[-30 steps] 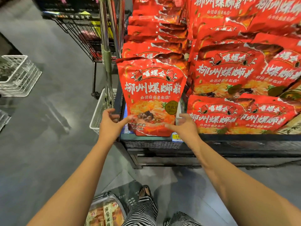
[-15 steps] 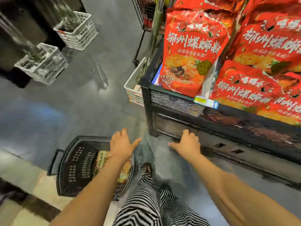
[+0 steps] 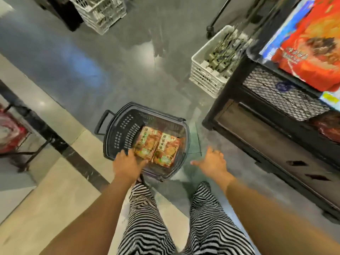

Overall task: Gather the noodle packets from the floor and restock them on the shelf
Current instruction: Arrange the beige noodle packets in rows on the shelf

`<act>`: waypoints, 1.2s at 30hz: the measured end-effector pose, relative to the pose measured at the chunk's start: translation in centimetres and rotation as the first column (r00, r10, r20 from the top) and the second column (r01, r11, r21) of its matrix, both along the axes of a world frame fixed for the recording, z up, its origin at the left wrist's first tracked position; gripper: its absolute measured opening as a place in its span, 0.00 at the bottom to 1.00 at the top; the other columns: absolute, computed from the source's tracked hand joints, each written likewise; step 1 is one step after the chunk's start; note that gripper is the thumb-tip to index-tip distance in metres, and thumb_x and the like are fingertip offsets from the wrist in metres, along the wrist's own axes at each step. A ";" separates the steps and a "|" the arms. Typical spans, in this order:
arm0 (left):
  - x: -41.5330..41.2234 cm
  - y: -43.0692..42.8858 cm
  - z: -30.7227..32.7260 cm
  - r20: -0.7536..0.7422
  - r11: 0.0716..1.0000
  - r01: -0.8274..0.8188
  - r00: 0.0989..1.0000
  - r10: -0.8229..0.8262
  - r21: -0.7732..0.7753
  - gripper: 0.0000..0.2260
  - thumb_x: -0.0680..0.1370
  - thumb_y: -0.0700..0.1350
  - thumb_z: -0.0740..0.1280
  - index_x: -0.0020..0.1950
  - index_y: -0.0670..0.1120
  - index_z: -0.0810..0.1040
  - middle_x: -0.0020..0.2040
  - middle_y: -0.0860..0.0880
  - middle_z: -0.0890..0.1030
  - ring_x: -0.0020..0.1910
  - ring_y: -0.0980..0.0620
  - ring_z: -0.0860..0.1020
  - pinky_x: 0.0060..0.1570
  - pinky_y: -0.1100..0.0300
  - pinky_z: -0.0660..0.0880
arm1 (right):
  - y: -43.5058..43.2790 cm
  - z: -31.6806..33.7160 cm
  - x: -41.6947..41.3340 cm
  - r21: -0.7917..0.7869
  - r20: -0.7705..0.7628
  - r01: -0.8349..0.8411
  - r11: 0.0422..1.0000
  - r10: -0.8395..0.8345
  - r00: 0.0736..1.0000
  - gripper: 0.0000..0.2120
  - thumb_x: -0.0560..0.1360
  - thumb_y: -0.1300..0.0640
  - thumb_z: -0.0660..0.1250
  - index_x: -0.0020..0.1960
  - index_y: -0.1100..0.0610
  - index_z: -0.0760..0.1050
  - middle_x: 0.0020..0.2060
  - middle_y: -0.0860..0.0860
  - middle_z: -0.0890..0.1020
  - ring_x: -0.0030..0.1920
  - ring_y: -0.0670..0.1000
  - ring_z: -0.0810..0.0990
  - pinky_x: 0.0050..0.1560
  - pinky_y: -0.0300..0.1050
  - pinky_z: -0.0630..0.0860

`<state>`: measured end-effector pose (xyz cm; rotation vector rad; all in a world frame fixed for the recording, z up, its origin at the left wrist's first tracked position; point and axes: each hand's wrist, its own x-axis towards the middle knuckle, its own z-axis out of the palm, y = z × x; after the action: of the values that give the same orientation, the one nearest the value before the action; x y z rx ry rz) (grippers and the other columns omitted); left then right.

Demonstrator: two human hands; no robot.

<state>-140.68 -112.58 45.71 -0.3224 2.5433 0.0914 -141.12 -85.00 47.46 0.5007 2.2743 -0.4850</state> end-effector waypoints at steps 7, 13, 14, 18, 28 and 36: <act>-3.1 -9.7 -5.5 0.057 0.993 0.117 0.991 -0.118 0.012 0.38 0.78 0.67 0.59 0.78 0.43 0.59 0.76 0.39 0.64 0.75 0.40 0.63 0.71 0.48 0.64 | -11.1 -6.7 -1.0 -0.081 0.072 0.155 0.985 -0.149 0.986 0.48 0.74 0.34 0.66 0.79 0.62 0.50 0.74 0.62 0.64 0.73 0.63 0.63 0.70 0.56 0.67; -7.2 -13.7 -13.9 0.075 0.981 0.179 0.980 -0.184 0.068 0.36 0.79 0.65 0.60 0.78 0.43 0.59 0.75 0.39 0.65 0.74 0.40 0.64 0.69 0.47 0.66 | -17.5 -16.0 -2.1 -0.101 0.112 0.432 0.896 -0.421 0.900 0.45 0.73 0.40 0.71 0.77 0.63 0.54 0.73 0.60 0.67 0.71 0.63 0.67 0.67 0.55 0.68; -7.9 -13.8 -15.6 0.083 0.980 0.184 0.978 -0.190 0.076 0.35 0.79 0.65 0.61 0.77 0.43 0.60 0.74 0.39 0.67 0.73 0.40 0.65 0.68 0.47 0.68 | -17.9 -18.0 -2.3 -0.105 0.117 0.476 0.873 -0.465 0.878 0.42 0.73 0.42 0.72 0.75 0.62 0.57 0.70 0.60 0.70 0.69 0.63 0.70 0.64 0.54 0.70; -11.1 -13.7 -24.2 0.106 0.982 0.124 0.985 -0.139 0.140 0.35 0.77 0.66 0.62 0.74 0.42 0.63 0.69 0.38 0.71 0.69 0.38 0.69 0.64 0.47 0.70 | -18.7 -26.7 -4.1 -0.160 0.121 0.632 0.758 -0.621 0.775 0.39 0.71 0.43 0.74 0.71 0.62 0.62 0.64 0.56 0.76 0.63 0.61 0.75 0.60 0.53 0.75; -19.9 -12.5 -50.1 0.236 0.969 -0.123 0.969 0.071 0.214 0.50 0.70 0.69 0.70 0.78 0.40 0.55 0.74 0.36 0.66 0.72 0.36 0.67 0.70 0.46 0.66 | -17.9 -49.3 -10.7 -0.325 0.224 0.778 0.538 -0.756 0.616 0.37 0.72 0.46 0.74 0.74 0.60 0.64 0.72 0.60 0.70 0.70 0.60 0.70 0.70 0.55 0.67; -20.6 -11.8 -60.4 0.312 0.921 -0.304 0.924 0.223 0.243 0.68 0.54 0.78 0.72 0.80 0.42 0.48 0.77 0.40 0.61 0.74 0.41 0.64 0.71 0.51 0.63 | -14.8 -71.3 -9.3 -0.106 0.184 0.851 0.515 -0.830 0.526 0.64 0.51 0.23 0.74 0.77 0.53 0.58 0.75 0.55 0.66 0.73 0.59 0.67 0.74 0.55 0.62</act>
<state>-161.33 -124.41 -14.72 -0.5247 2.1550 0.4820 -150.43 -99.80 -23.85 1.5284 1.6958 -1.1027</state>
